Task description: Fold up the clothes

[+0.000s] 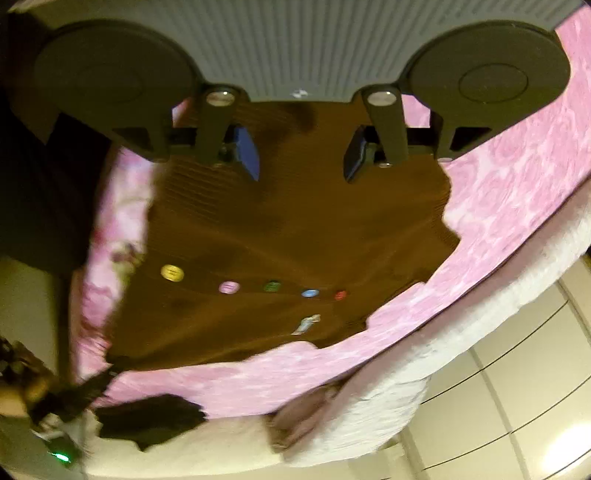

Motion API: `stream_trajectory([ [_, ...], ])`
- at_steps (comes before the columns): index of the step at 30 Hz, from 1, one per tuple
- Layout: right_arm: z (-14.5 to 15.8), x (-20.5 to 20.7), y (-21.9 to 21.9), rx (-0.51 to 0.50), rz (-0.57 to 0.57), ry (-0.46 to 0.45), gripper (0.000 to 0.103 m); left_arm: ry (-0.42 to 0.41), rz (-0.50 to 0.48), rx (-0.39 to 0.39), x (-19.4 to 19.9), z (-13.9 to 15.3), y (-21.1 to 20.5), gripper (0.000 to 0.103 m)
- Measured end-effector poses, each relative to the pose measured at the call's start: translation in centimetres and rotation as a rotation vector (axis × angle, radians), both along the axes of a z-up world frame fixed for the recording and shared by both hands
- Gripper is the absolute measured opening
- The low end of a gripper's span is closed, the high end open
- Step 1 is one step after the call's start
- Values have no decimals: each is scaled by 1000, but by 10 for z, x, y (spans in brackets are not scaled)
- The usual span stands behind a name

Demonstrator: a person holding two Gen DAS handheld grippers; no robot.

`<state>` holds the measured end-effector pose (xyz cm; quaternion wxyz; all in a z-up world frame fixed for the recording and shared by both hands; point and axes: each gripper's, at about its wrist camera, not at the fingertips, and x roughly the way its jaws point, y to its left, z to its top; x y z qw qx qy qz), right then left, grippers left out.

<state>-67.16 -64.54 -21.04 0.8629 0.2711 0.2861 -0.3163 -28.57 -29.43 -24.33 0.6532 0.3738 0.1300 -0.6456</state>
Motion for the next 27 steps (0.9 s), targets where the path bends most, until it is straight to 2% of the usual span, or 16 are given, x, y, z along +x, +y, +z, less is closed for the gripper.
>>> stream_trajectory([
  [3, 2, 1, 20, -126, -24, 81, 21, -39, -16, 19, -13, -7, 12, 47],
  [7, 3, 8, 55, -201, 65, 60, 28, -12, 8, 33, -15, -18, 26, 47],
  [12, -8, 56, 110, -240, 353, 39, 41, -69, -9, 50, -23, -36, 30, 45],
  [14, -14, 79, 133, -264, 463, 47, 46, -77, -1, 55, -22, -40, 27, 22],
  [16, -18, 98, 154, -318, 569, 67, 53, -64, 25, 31, -17, -37, 26, 14],
  [18, -25, 115, 174, -390, 671, 94, 61, -29, 50, 4, -9, -30, 25, 13],
  [21, -36, 138, 203, -503, 823, 138, 67, 38, 71, -29, 5, -17, 24, 13],
  [22, -42, 145, 211, -548, 870, 163, 67, 55, 63, -39, 7, -13, 25, 14],
  [23, -49, 151, 218, -598, 915, 194, 67, 70, 52, -49, 8, -10, 26, 21],
  [24, -55, 157, 222, -639, 940, 221, 67, 79, 35, -56, 6, -8, 27, 31],
  [25, -61, 162, 225, -675, 955, 244, 67, 78, 18, -56, 2, -8, 28, 53],
  [26, -67, 167, 228, -711, 970, 268, 64, 76, 0, -57, -2, -8, 29, 61],
  [27, -68, 172, 227, -712, 975, 273, 47, 70, -19, -54, -7, -10, 30, 61],
])
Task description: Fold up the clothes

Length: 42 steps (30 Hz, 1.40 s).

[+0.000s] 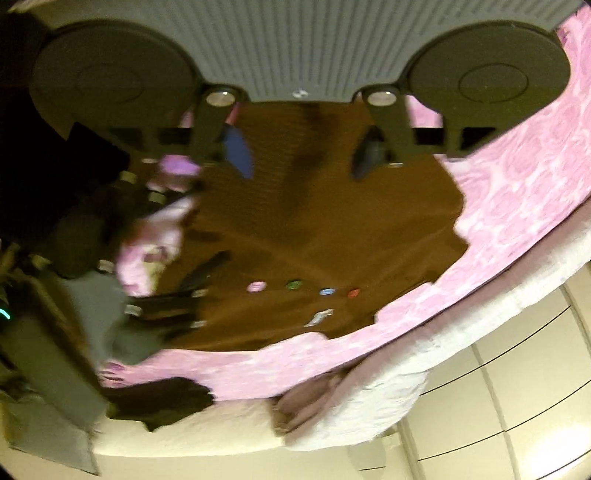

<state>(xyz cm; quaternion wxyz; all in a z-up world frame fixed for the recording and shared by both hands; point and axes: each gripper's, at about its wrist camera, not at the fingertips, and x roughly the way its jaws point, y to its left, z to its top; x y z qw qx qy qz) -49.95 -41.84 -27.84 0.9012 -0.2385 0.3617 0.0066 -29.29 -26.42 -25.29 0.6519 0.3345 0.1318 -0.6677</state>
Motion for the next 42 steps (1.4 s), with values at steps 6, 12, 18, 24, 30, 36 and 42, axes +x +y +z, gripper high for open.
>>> stream_trajectory([
  [6, 37, 22, -43, 187, -76, -68, 6, -189, -35, 68, -28, -29, -16, 49],
  [12, 69, 37, -88, 274, -133, -128, 6, -95, 72, 0, 6, -2, -40, 10],
  [18, 71, -6, -105, 196, -215, -151, 17, -48, 123, -23, 39, 17, -55, 6],
  [24, 51, -62, -90, 375, -204, -139, 17, -24, 131, -24, 52, 26, -62, 6],
  [30, 7, -43, -77, 392, -209, -56, 20, 0, 139, -24, 65, 35, -72, 5],
  [36, 12, -36, -88, 167, -209, -83, 42, 1, 155, -6, 76, 36, -74, 5],
  [42, -16, -24, -81, -77, -91, 1, 40, 1, 157, -2, 81, 36, -78, 4],
])
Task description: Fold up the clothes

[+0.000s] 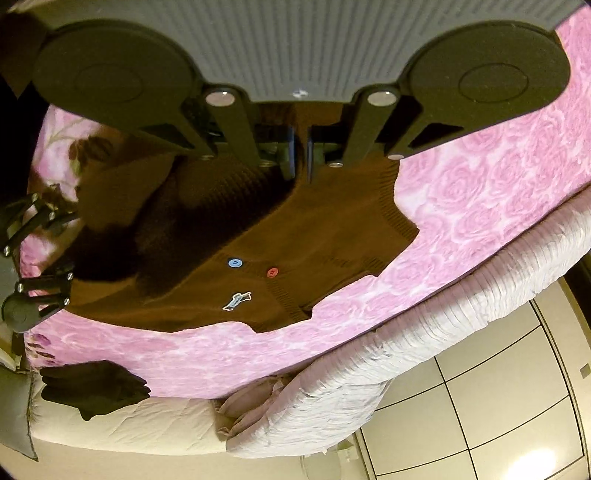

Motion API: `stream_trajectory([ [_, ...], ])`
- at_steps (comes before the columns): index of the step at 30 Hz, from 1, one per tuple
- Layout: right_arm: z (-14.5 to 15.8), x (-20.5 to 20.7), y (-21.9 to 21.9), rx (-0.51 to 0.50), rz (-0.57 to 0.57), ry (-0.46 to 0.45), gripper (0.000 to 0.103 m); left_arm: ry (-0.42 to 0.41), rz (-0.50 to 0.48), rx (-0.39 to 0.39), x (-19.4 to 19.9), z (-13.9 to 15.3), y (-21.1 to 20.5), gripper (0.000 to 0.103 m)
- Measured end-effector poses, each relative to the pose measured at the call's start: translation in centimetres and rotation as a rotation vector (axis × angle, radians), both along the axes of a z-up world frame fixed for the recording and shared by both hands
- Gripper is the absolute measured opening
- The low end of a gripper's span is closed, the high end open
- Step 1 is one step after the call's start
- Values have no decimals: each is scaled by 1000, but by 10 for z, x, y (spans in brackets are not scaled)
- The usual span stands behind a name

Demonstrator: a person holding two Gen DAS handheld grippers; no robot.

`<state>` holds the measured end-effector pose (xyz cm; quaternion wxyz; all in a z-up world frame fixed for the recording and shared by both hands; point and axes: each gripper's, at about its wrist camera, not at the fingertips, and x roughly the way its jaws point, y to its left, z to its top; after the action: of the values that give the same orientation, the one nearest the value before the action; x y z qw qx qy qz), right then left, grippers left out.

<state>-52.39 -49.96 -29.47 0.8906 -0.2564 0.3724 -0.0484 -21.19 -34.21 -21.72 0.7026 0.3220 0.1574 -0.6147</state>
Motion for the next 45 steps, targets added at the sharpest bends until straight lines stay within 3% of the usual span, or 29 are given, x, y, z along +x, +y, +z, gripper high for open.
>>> stream_trajectory([
  [1, -3, 1, 2, -43, 17, 5, 35, -6, -7, 2, -2, 1, 1, 3],
  [2, -2, 2, 5, -73, 24, 11, 8, -10, -14, 2, -4, 1, 1, 3],
  [3, 0, -2, 6, -93, 24, 15, 0, -13, -22, 1, -6, 2, 4, 3],
  [10, 30, -52, 31, -34, 59, 29, 0, 1, -123, 15, -43, 2, 55, 2],
  [18, 22, -72, 49, 148, 16, 96, 0, 11, -208, 151, -80, -39, 95, 3],
  [21, 20, -75, 42, 103, -48, 85, 0, 31, -193, 154, -76, -42, 102, 7],
  [27, 31, -80, -11, 141, -265, -13, 7, 11, -188, 154, -76, -44, 101, 14],
  [31, 29, -74, -32, 84, -305, -12, 41, -12, -212, 144, -85, -46, 92, 25],
  [32, 27, -73, -34, 69, -301, -8, 44, -16, -214, 145, -86, -47, 89, 27],
  [36, 16, -73, -46, 50, -290, 17, 44, 7, -222, 175, -85, -58, 77, 26],
  [41, 22, -93, -82, 199, -452, -19, 41, 58, -240, 215, -80, -66, 76, 27],
  [45, 33, -116, -96, 297, -559, -59, 41, 66, -243, 194, -77, -55, 83, 27],
])
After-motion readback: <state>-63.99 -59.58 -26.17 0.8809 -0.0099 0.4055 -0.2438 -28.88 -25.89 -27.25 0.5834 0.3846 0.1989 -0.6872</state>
